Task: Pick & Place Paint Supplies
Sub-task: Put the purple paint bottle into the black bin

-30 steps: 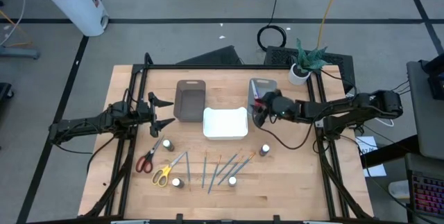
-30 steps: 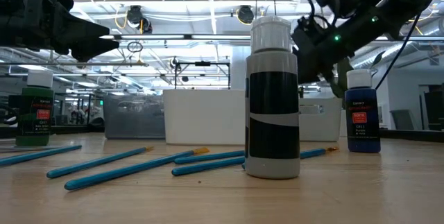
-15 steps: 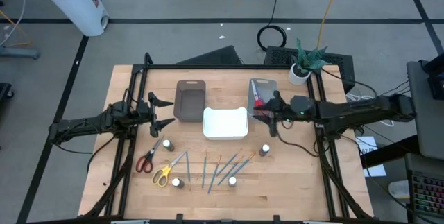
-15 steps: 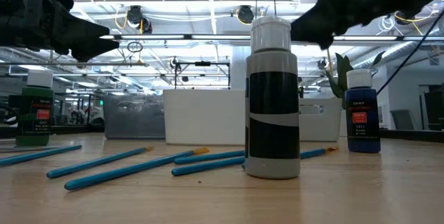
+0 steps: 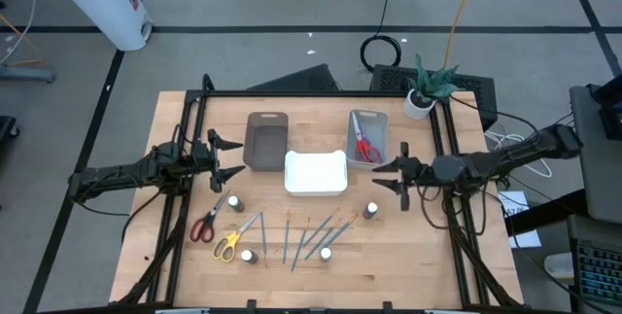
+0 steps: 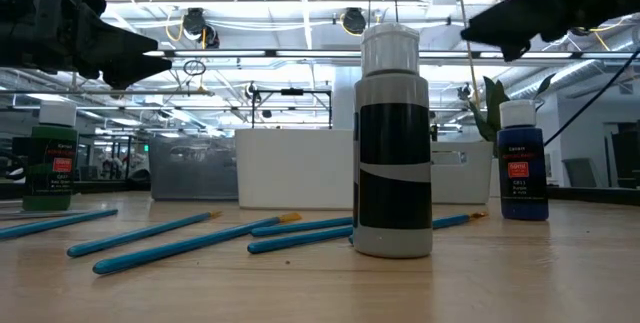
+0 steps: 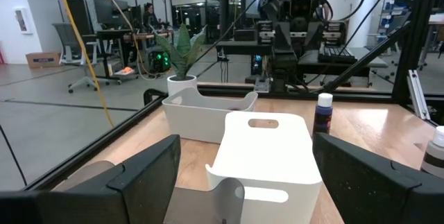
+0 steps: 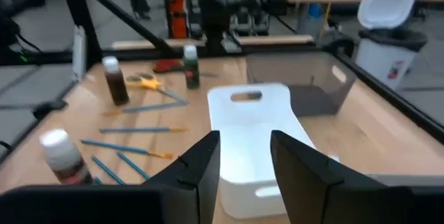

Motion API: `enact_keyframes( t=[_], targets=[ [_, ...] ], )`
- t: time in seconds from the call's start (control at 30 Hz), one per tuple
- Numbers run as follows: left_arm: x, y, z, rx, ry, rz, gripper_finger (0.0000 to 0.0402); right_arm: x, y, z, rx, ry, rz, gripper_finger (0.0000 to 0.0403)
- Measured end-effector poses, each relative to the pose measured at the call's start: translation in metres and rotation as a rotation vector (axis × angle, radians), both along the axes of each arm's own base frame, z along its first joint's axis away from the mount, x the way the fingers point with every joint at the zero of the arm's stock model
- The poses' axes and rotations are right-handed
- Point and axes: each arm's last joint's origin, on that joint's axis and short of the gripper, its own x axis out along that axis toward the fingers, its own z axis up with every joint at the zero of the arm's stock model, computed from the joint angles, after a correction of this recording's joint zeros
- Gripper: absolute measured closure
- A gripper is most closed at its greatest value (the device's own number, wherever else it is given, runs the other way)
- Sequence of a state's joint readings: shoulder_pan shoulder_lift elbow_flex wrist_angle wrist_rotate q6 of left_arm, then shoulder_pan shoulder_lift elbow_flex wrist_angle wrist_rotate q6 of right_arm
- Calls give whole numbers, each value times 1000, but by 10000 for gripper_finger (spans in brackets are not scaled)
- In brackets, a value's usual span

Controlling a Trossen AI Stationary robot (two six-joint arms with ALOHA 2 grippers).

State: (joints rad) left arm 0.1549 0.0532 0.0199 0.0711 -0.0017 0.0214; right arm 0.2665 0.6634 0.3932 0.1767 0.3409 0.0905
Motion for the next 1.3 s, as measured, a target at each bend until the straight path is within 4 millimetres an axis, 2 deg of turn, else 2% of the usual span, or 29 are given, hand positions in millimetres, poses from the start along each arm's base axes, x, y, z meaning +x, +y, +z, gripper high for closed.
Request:
enact_keyframes(
  t=[0.2,0.33,0.4,0.57,0.7,0.77,0.83,0.9,1.3],
  targets=[
    [0,0,0,0,0,0,68,-20,1,12,20,-74,46,297],
    [0,0,0,0,0,0,68,-26,2,10,27,-54,63,303],
    [0,0,0,0,0,0,68,-27,2,2,58,-17,65,305],
    [0,0,0,0,0,0,68,-28,4,-38,118,69,122,303],
    [0,0,0,0,0,0,68,-29,6,-49,134,-129,191,301],
    [0,0,0,0,0,0,68,-31,5,-45,118,-275,207,301],
    [0,0,0,0,-1,0,69,-35,4,-28,151,-462,210,301],
    [0,0,0,0,-1,0,68,-39,3,-20,183,-550,211,301],
    [0,0,0,0,-1,0,69,-36,3,-24,191,-515,201,300]
  ],
)
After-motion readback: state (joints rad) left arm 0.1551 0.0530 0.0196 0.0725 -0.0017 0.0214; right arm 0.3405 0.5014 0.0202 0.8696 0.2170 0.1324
